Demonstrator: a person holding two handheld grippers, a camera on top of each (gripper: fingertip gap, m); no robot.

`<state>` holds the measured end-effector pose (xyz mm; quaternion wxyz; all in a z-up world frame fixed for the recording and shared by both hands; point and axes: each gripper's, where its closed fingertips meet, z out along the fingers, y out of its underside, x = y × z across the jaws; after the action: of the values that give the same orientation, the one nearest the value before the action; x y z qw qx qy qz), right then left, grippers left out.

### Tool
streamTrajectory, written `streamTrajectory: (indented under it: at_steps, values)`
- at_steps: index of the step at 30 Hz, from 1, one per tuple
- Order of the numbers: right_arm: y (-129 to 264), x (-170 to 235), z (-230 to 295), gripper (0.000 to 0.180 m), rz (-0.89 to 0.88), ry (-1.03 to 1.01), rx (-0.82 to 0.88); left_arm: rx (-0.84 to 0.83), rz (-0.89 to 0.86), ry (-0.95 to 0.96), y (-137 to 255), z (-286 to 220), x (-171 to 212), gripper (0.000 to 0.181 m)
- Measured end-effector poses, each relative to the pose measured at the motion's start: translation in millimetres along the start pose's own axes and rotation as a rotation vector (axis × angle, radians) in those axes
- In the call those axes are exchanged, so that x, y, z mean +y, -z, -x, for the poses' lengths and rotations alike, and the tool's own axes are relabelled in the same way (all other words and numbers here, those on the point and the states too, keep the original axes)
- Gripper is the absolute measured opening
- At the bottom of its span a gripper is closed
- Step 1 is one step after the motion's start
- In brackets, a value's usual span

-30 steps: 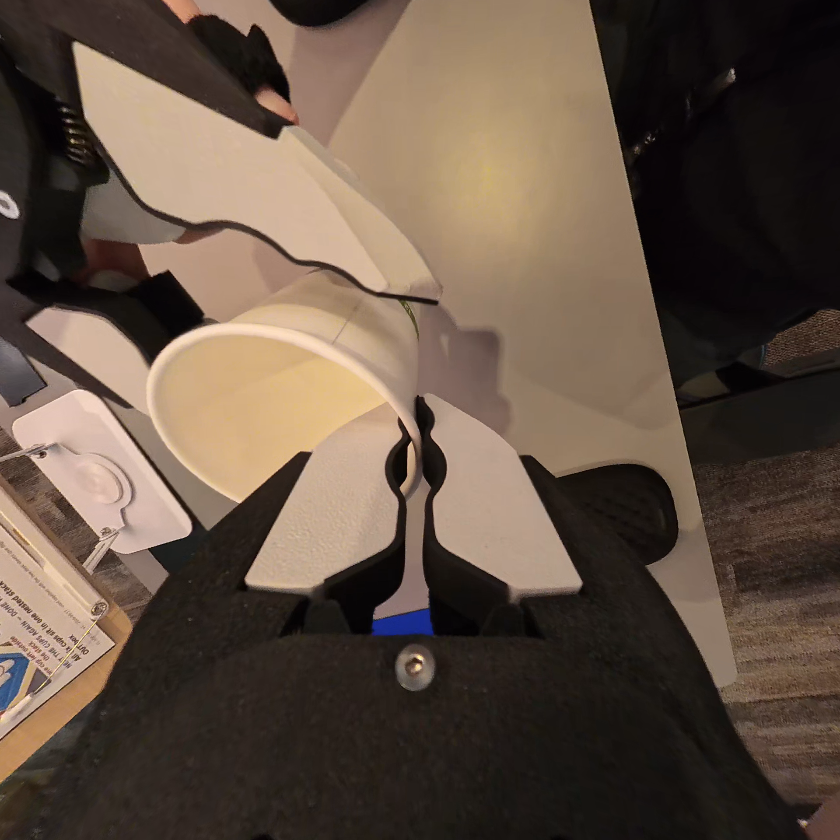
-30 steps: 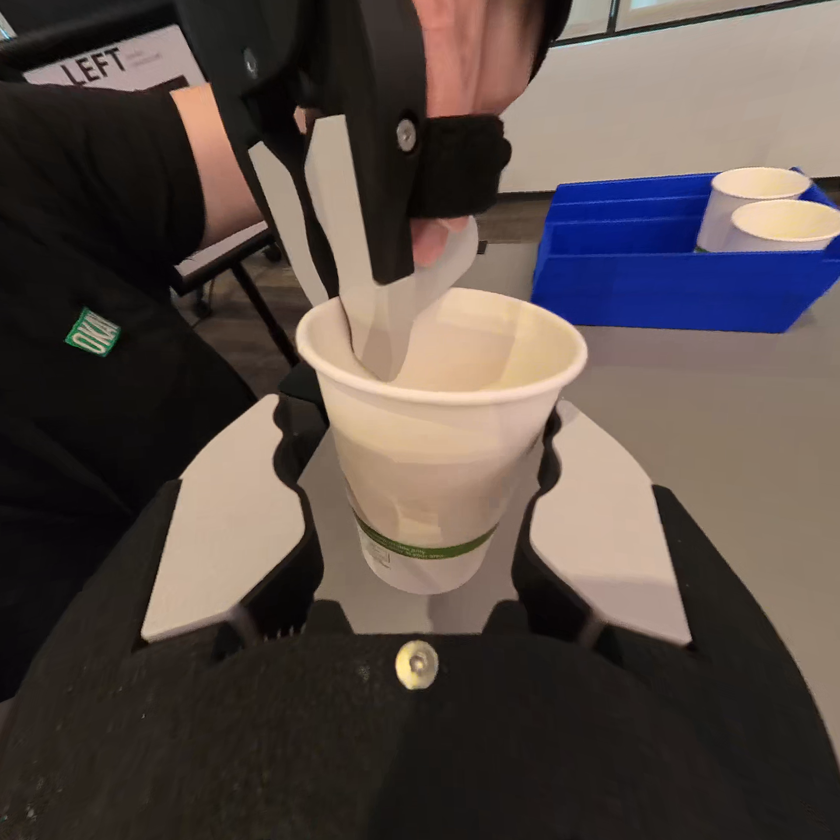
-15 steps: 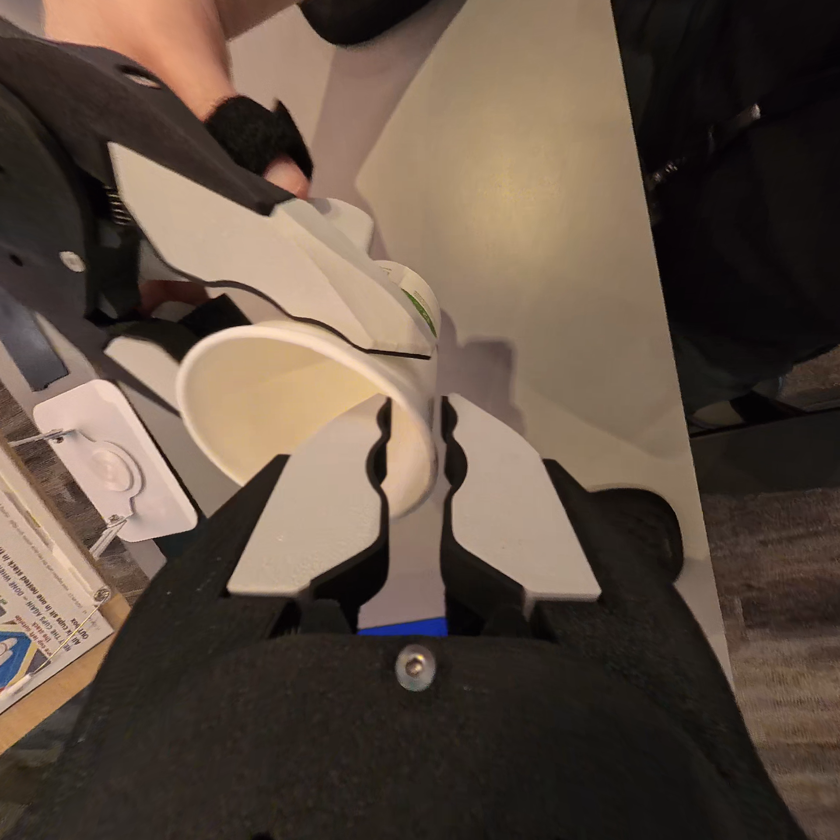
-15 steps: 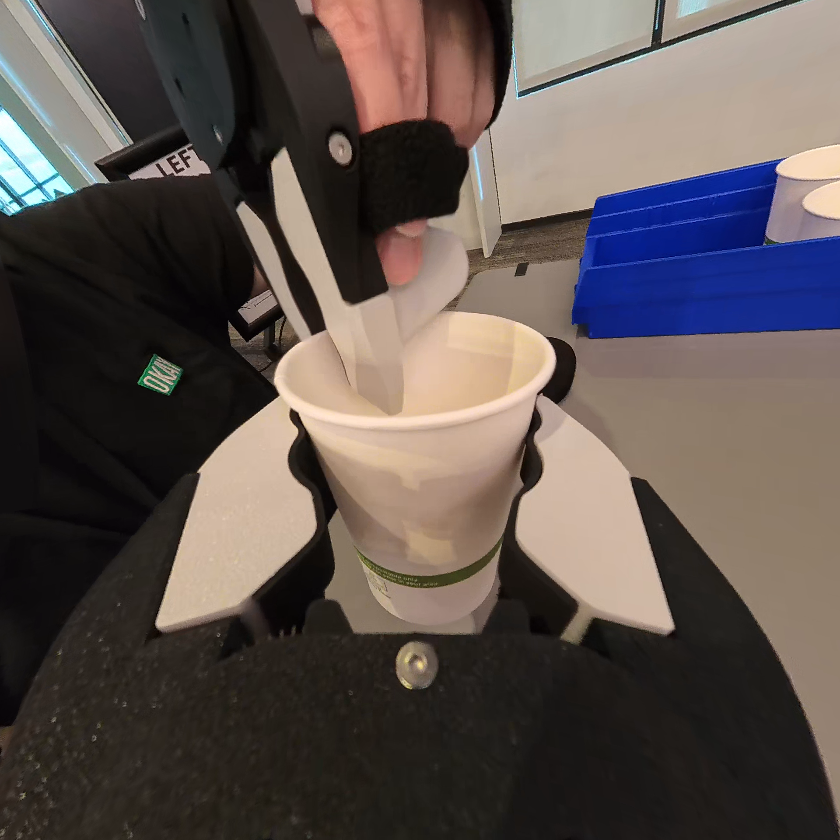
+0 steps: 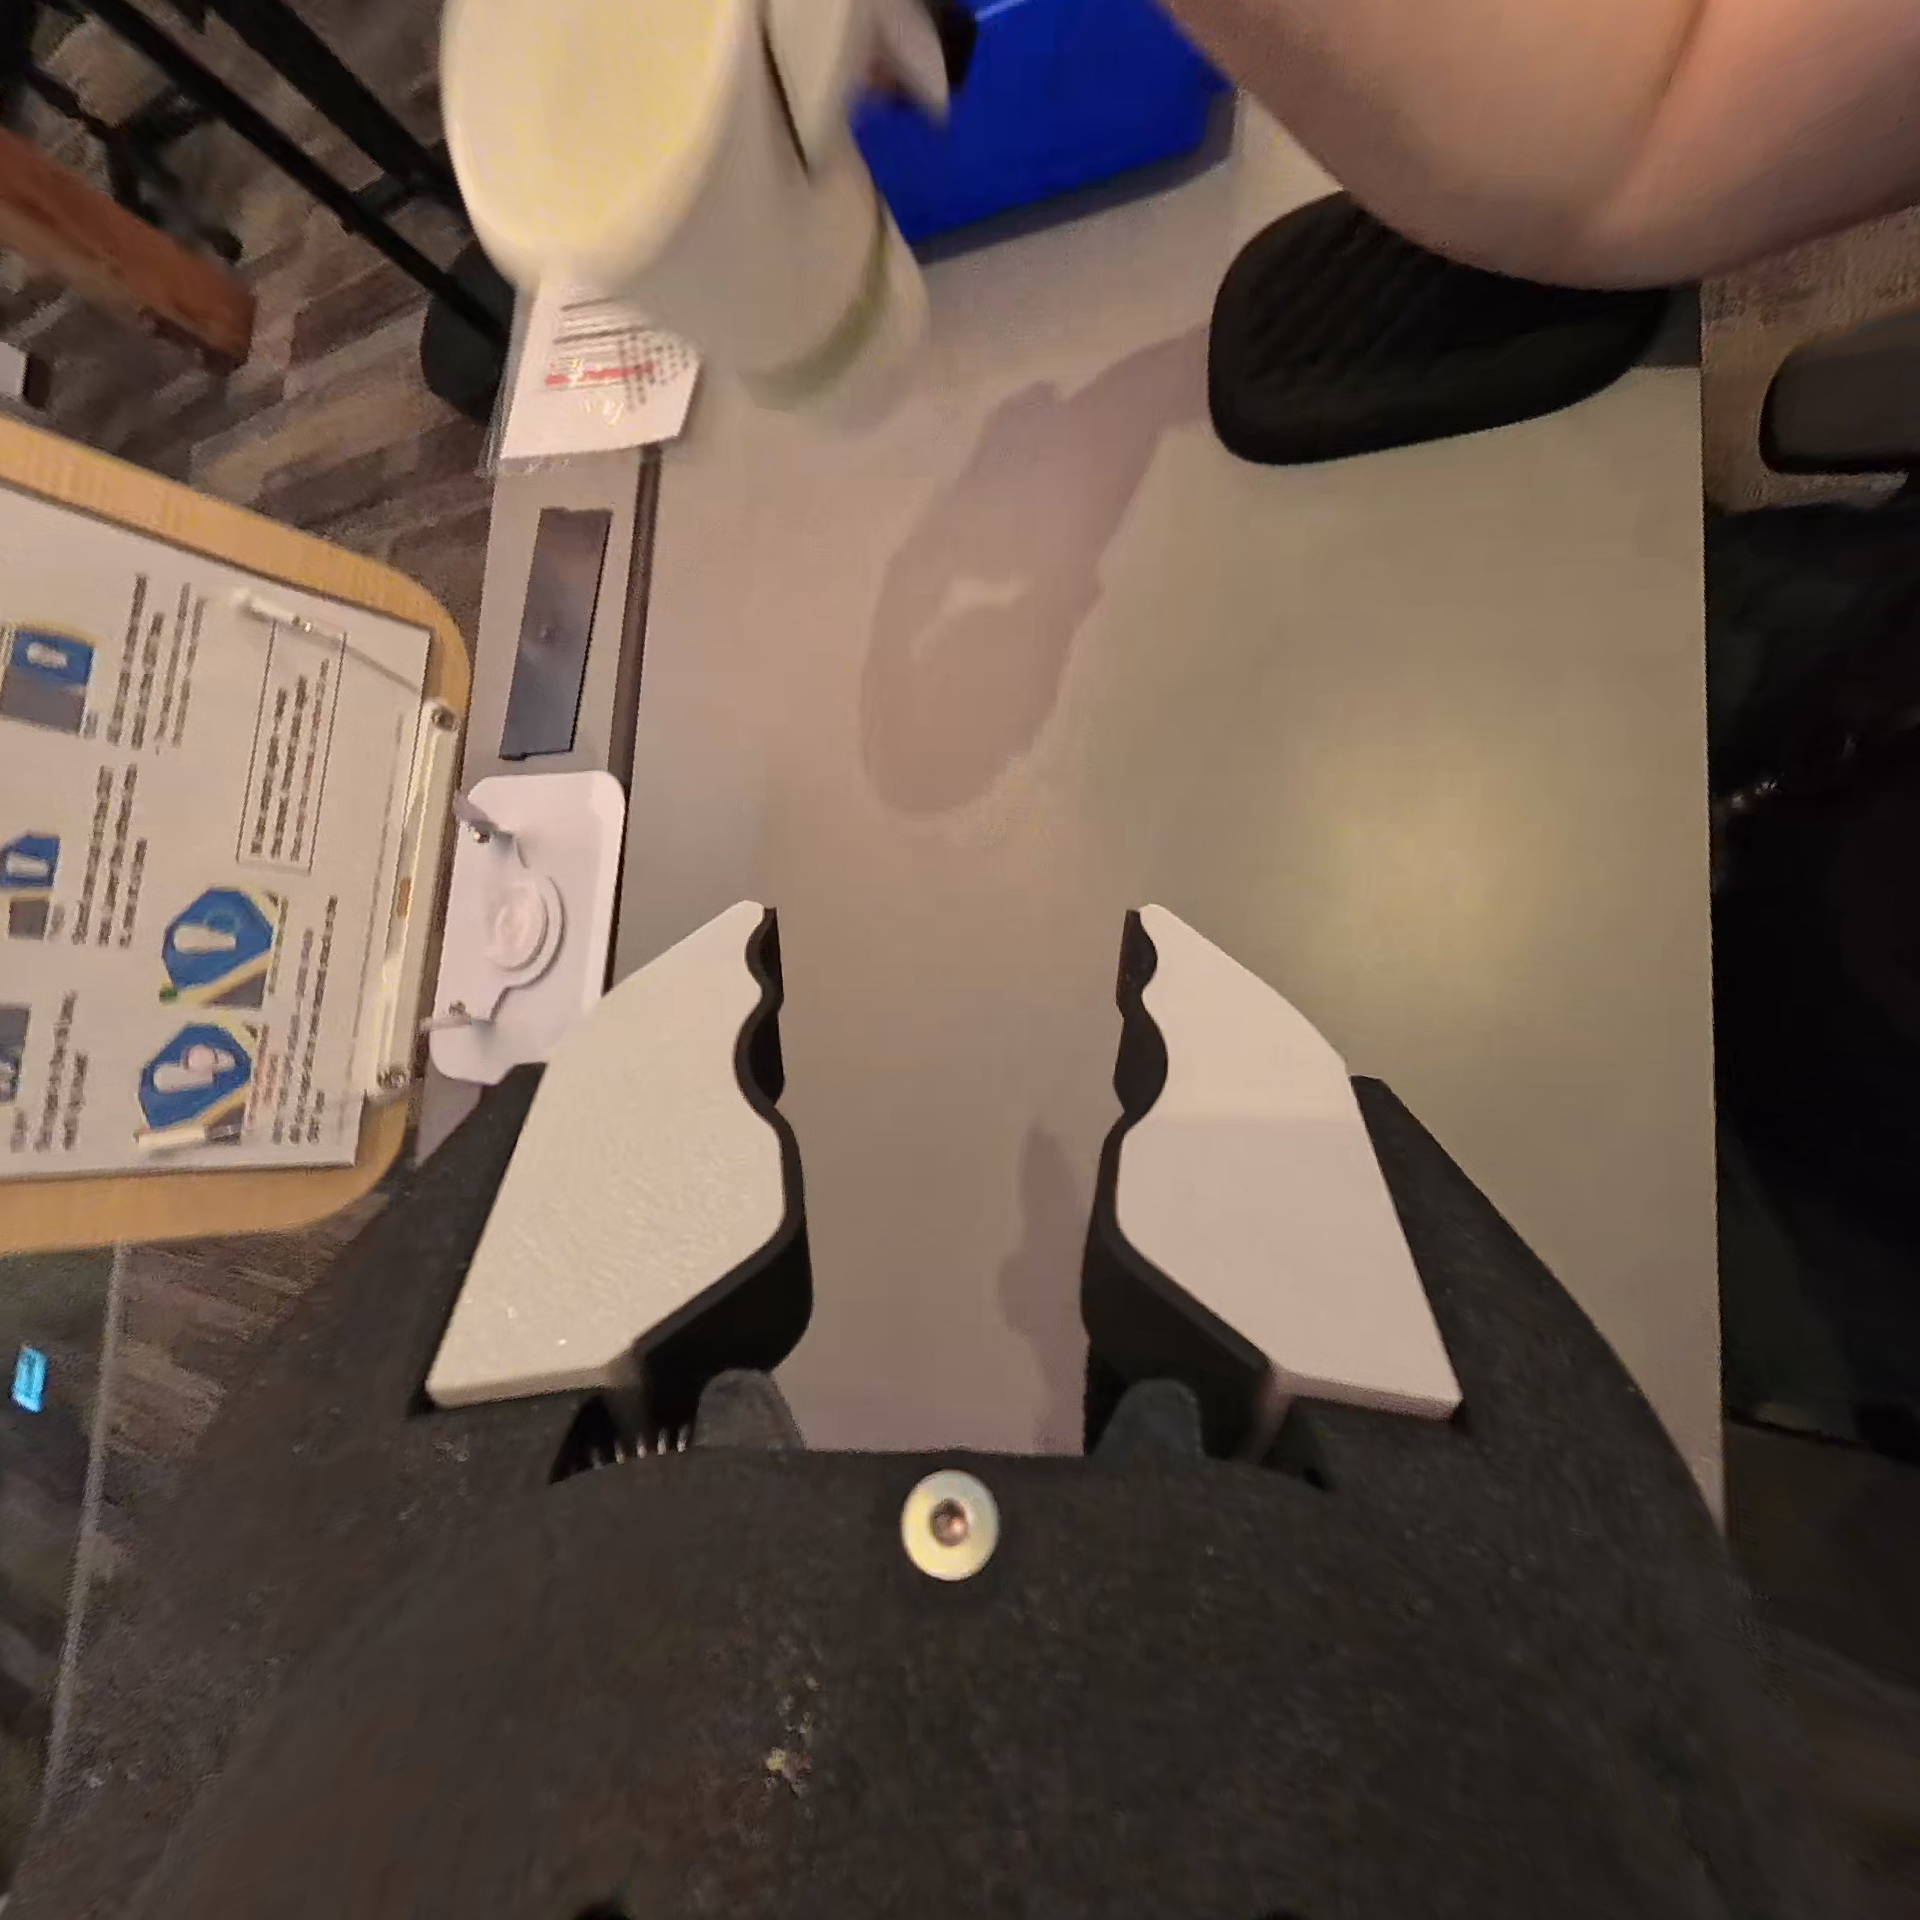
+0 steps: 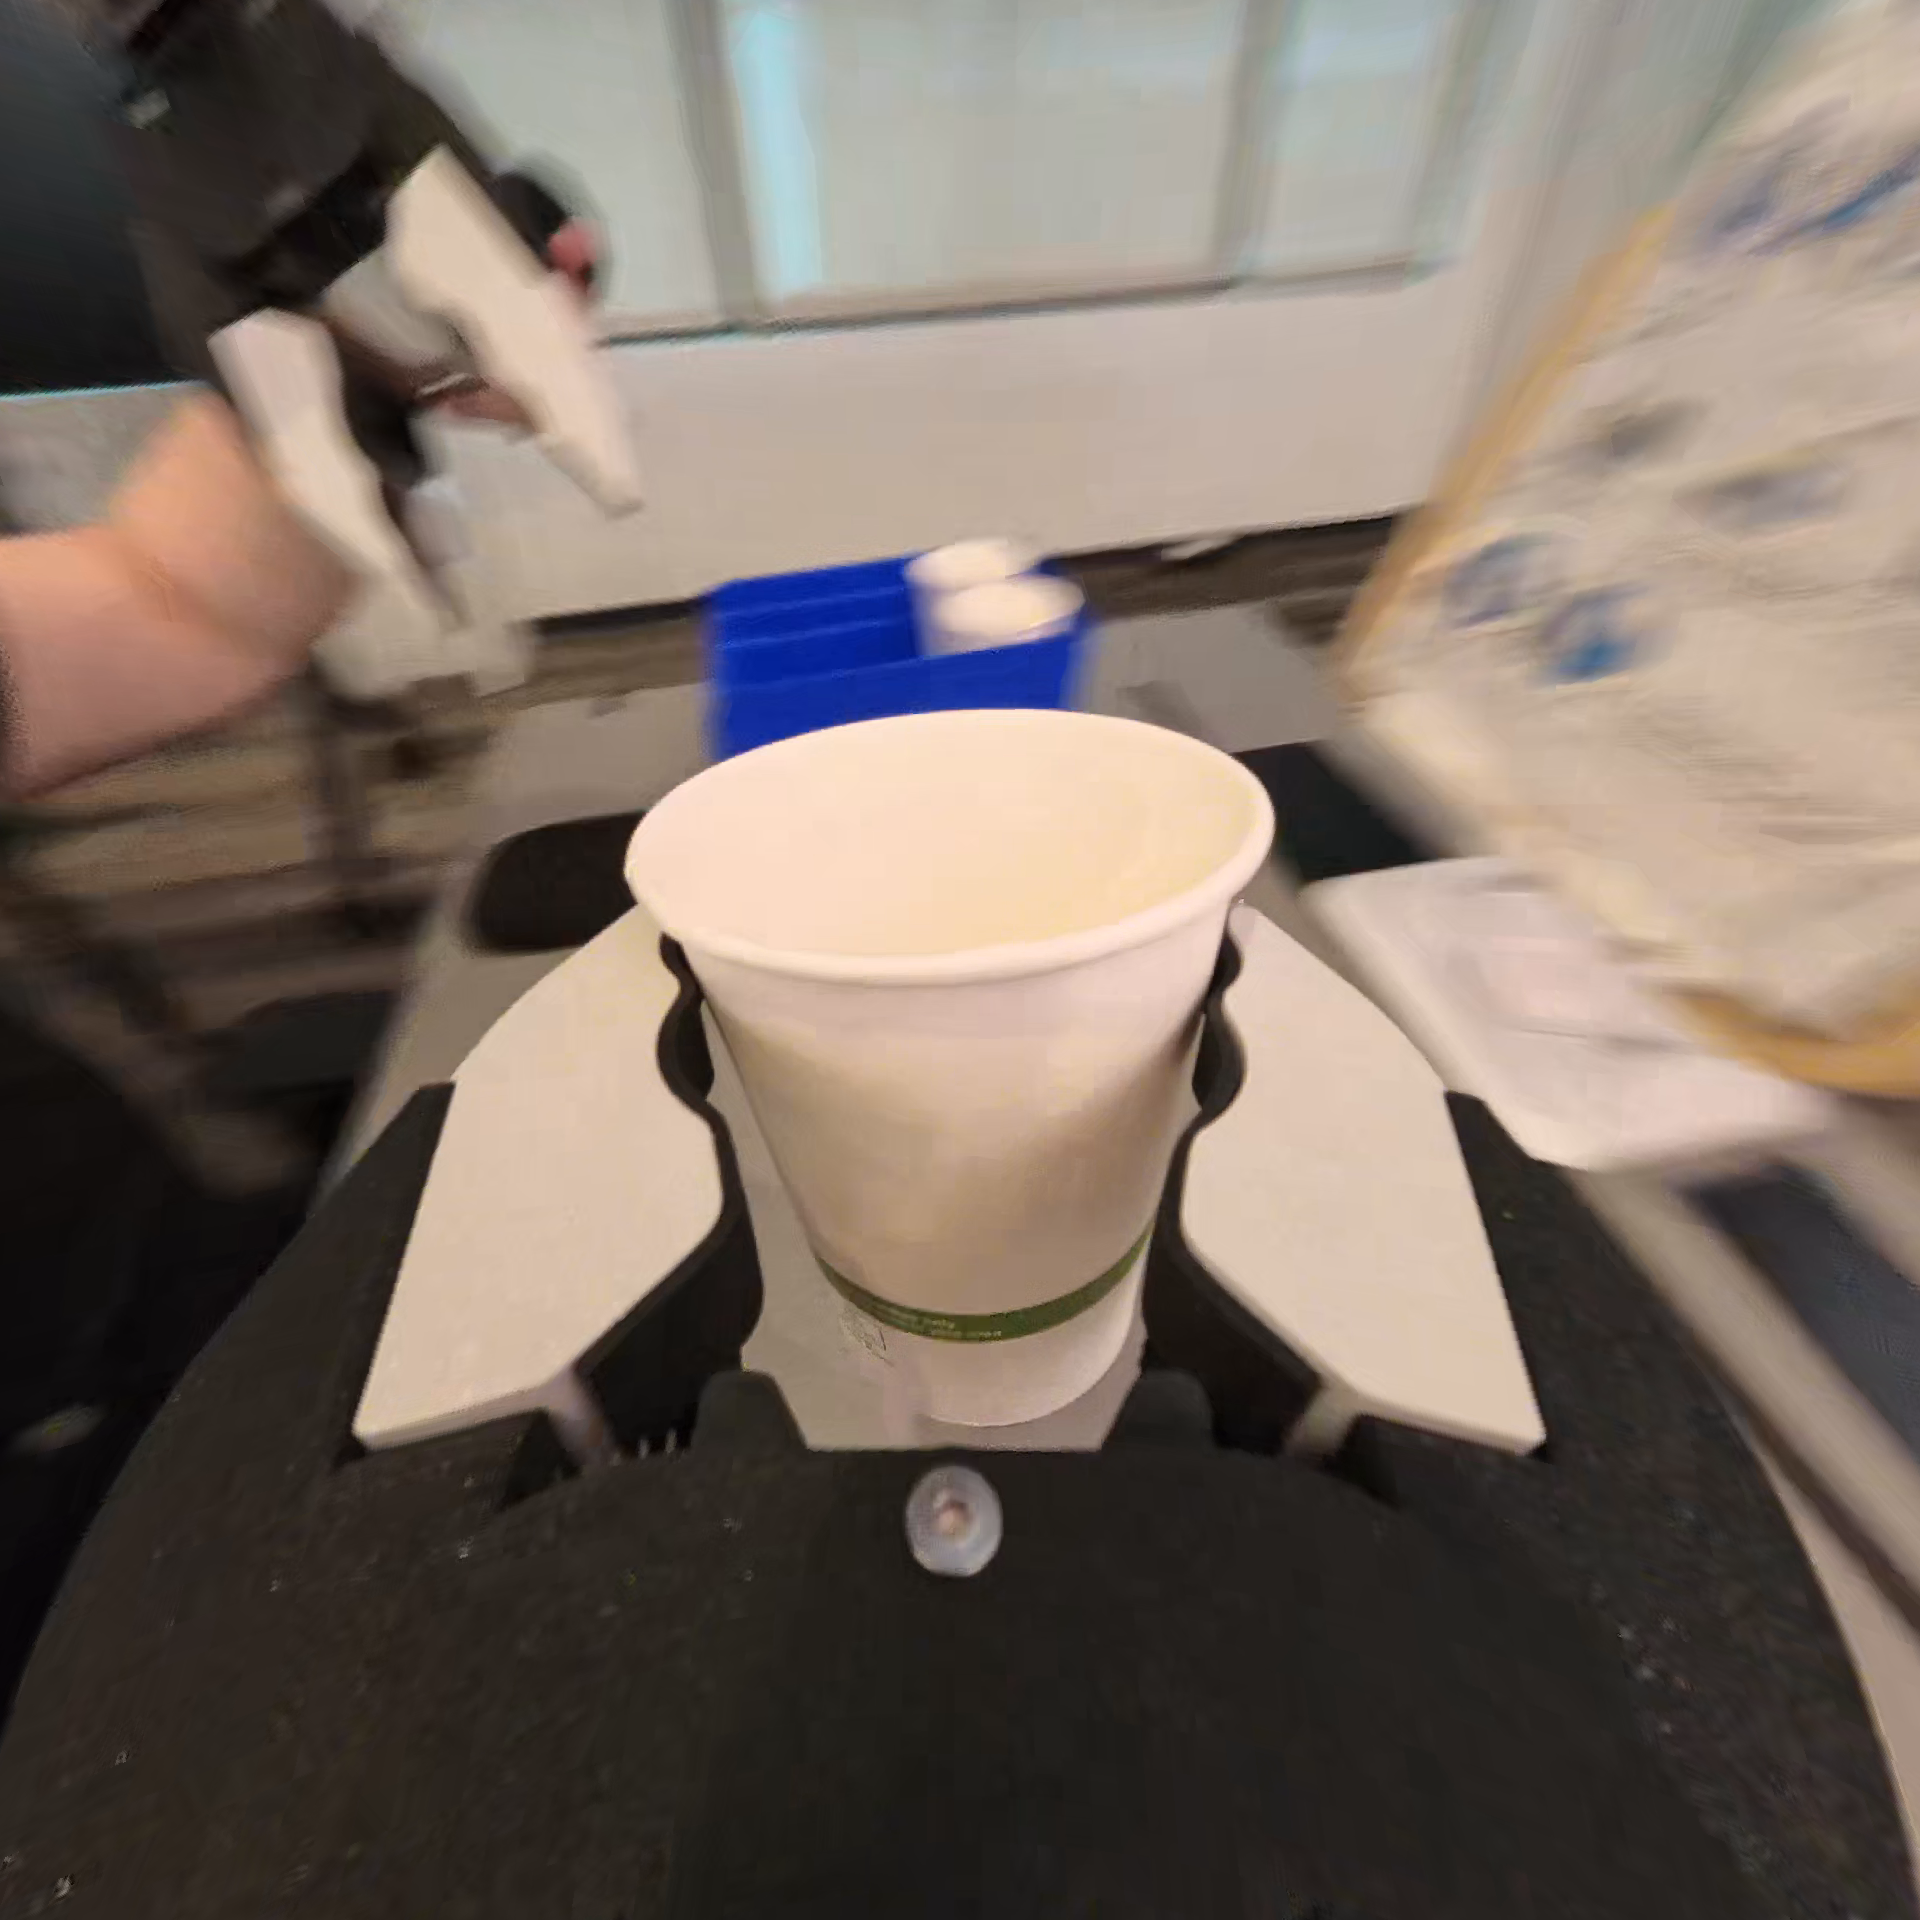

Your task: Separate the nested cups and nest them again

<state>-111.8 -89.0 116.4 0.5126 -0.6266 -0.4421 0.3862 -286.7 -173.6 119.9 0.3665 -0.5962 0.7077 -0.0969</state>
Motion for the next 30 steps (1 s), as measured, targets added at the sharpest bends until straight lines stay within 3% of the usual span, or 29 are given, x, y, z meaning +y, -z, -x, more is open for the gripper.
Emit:
streamTrajectory:
  at_steps: [4,6,9,15,22,30]
  values:
    - [164,-38,-82,0.092,-0.270,0.188,0.758,-0.050,-0.004,0.095,12,3,30,0.066]
    - [253,-27,-107,0.092,-0.397,0.227,1.084,-0.071,0.018,0.124,14,2,46,0.067]
    - [326,15,-131,0.092,-0.445,0.155,1.280,-0.087,0.046,0.145,15,-2,61,0.067]
    - [340,84,-173,0.092,-0.349,0.029,1.277,-0.092,0.082,0.150,18,-11,71,0.065]
    - [330,107,-191,0.092,-0.373,-0.026,1.217,-0.082,0.119,0.150,14,-17,76,0.064]
    - [321,136,-206,0.093,-0.265,-0.064,1.232,-0.073,0.125,0.135,10,-18,71,0.063]
